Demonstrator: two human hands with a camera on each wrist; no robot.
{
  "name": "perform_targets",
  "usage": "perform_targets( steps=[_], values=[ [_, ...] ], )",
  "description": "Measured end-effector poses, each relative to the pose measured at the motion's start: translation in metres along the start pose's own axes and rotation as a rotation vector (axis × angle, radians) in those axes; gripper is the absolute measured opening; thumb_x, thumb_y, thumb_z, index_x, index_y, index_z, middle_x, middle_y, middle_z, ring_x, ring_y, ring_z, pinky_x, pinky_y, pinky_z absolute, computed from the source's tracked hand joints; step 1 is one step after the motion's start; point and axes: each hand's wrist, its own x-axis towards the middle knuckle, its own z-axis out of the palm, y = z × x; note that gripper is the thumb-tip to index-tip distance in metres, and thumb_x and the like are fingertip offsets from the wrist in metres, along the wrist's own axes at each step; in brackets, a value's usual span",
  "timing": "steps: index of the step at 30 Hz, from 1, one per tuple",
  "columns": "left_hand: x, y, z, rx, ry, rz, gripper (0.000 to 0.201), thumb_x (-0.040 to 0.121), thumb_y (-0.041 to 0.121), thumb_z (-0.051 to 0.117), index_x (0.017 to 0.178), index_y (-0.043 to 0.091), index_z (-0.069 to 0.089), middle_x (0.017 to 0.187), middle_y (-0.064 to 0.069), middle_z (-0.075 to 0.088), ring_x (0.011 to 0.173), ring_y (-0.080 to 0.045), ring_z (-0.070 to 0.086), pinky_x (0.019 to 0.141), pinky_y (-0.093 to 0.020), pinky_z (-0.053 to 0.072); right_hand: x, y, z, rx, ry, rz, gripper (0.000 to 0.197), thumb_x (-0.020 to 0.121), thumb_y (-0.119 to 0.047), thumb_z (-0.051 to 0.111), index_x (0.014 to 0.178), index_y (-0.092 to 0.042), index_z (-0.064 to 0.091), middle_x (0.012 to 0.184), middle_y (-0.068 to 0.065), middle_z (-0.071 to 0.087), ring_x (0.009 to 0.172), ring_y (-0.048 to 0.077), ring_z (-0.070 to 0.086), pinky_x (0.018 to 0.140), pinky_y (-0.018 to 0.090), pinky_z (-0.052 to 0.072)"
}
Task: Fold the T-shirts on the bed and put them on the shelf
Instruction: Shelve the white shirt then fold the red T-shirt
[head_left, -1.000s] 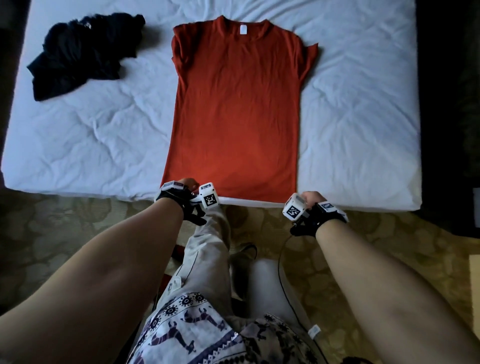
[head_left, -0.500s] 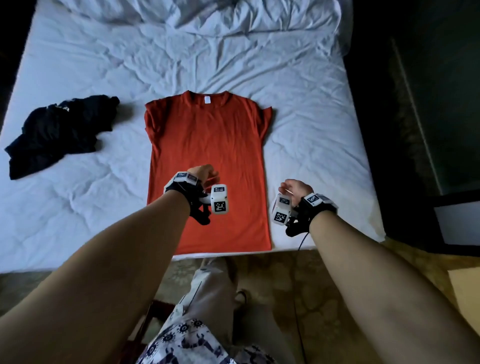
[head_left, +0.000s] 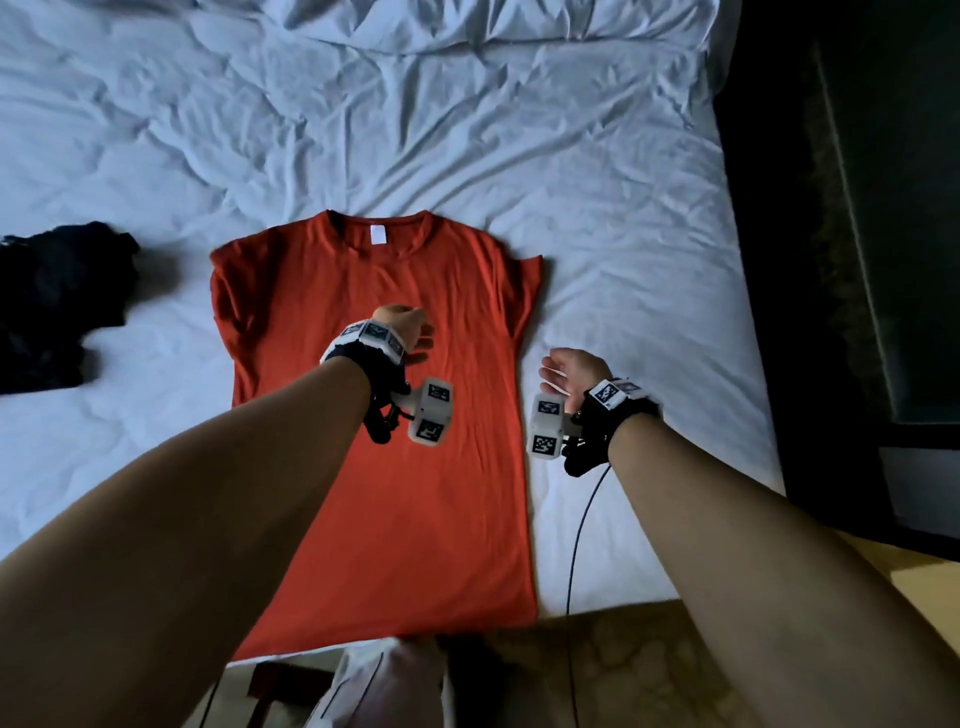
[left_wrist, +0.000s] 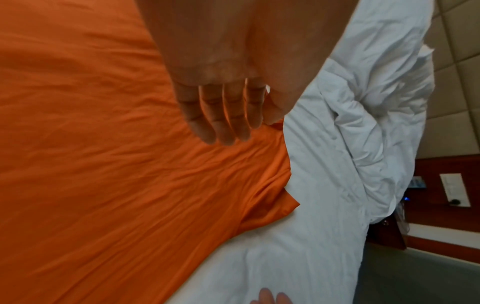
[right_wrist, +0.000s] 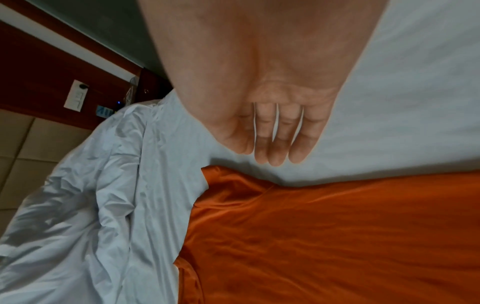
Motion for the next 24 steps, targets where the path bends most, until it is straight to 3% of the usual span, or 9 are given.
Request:
perform_targets(
  steps=[6, 8, 10, 13, 16, 18, 20, 22, 24],
  values=[
    [0.056, 0.005, 0.040, 0.112, 0.024, 0.049, 0.011, 0.096, 0.012, 0.046, 0.092, 0.010, 0.056, 0.071, -0.006, 0.057, 0.057, -0.018, 0.054, 0.058, -0.029, 0.048, 0.072, -0.024, 0.007, -0.227, -0.023, -0.075, 0.022, 0.088, -0.009, 0.053, 0.067, -0.015, 0.057, 0.072, 0.002, 0.055, 0.071, 0.015, 0.056, 0.061, 0.026, 0.048],
    [0.071, 0.005, 0.052, 0.143, 0.063, 0.083, 0.012, 0.094, 0.010, 0.046, 0.088, 0.010, 0.057, 0.068, -0.006, 0.058, 0.054, -0.018, 0.054, 0.053, -0.027, 0.048, 0.094, -0.037, 0.009, -0.308, -0.040, -0.132, 0.024, 0.086, -0.007, 0.052, 0.065, -0.016, 0.059, 0.072, 0.003, 0.051, 0.069, 0.016, 0.049, 0.065, 0.029, 0.048],
    [0.085, 0.003, 0.061, 0.166, 0.117, 0.125, 0.016, 0.090, 0.009, 0.048, 0.078, 0.013, 0.058, 0.064, -0.005, 0.059, 0.050, -0.018, 0.054, 0.050, -0.027, 0.049, 0.115, -0.049, 0.013, -0.335, -0.043, -0.175, 0.013, 0.086, -0.009, 0.057, 0.087, -0.021, 0.063, 0.083, 0.002, 0.053, 0.077, 0.015, 0.051, 0.076, 0.036, 0.050],
    [0.103, -0.002, 0.072, 0.169, 0.166, 0.133, 0.021, 0.087, 0.010, 0.050, 0.068, 0.017, 0.057, 0.061, -0.004, 0.060, 0.045, -0.015, 0.055, 0.050, -0.026, 0.049, 0.151, -0.063, 0.019, -0.401, -0.078, -0.217, 0.056, 0.080, -0.017, 0.067, 0.134, -0.016, 0.052, 0.118, -0.001, 0.059, 0.112, 0.015, 0.055, 0.105, 0.039, 0.044],
    [0.115, -0.003, 0.082, 0.164, 0.165, 0.113, 0.018, 0.087, 0.012, 0.052, 0.071, 0.018, 0.057, 0.065, -0.006, 0.062, 0.047, -0.017, 0.056, 0.047, -0.024, 0.048, 0.169, -0.072, 0.025, -0.359, -0.119, -0.226, 0.075, 0.077, -0.017, 0.072, 0.145, -0.015, 0.040, 0.137, 0.005, 0.054, 0.123, 0.020, 0.053, 0.108, 0.042, 0.041],
    [0.120, -0.002, 0.087, 0.153, 0.155, 0.103, 0.016, 0.086, 0.012, 0.052, 0.072, 0.018, 0.057, 0.068, -0.007, 0.062, 0.052, -0.022, 0.057, 0.053, -0.030, 0.052, 0.172, -0.078, 0.027, -0.385, -0.152, -0.181, 0.070, 0.076, -0.021, 0.074, 0.140, -0.023, 0.047, 0.117, 0.001, 0.062, 0.105, 0.020, 0.060, 0.093, 0.041, 0.050],
    [0.122, -0.002, 0.089, 0.144, 0.160, 0.090, 0.016, 0.084, 0.013, 0.052, 0.071, 0.018, 0.058, 0.067, -0.006, 0.063, 0.055, -0.024, 0.059, 0.060, -0.036, 0.054, 0.172, -0.082, 0.028, -0.414, -0.216, -0.174, 0.039, 0.072, -0.026, 0.075, 0.110, -0.025, 0.067, 0.084, -0.004, 0.067, 0.076, 0.018, 0.058, 0.066, 0.034, 0.049],
    [0.122, 0.000, 0.093, 0.132, 0.168, 0.079, 0.015, 0.084, 0.015, 0.053, 0.071, 0.018, 0.059, 0.067, -0.006, 0.063, 0.057, -0.024, 0.060, 0.062, -0.037, 0.054, 0.166, -0.085, 0.028, -0.364, -0.245, -0.218, 0.006, 0.080, -0.015, 0.071, 0.082, -0.019, 0.067, 0.071, -0.003, 0.065, 0.066, 0.016, 0.055, 0.064, 0.028, 0.044],
    [0.119, 0.002, 0.097, 0.112, 0.167, 0.079, 0.016, 0.085, 0.015, 0.053, 0.071, 0.018, 0.058, 0.070, -0.008, 0.063, 0.056, -0.024, 0.060, 0.060, -0.035, 0.053, 0.157, -0.085, 0.023, -0.259, -0.262, -0.207, 0.013, 0.083, -0.005, 0.067, 0.081, -0.017, 0.063, 0.082, 0.004, 0.067, 0.073, 0.018, 0.060, 0.068, 0.027, 0.046]
  ],
)
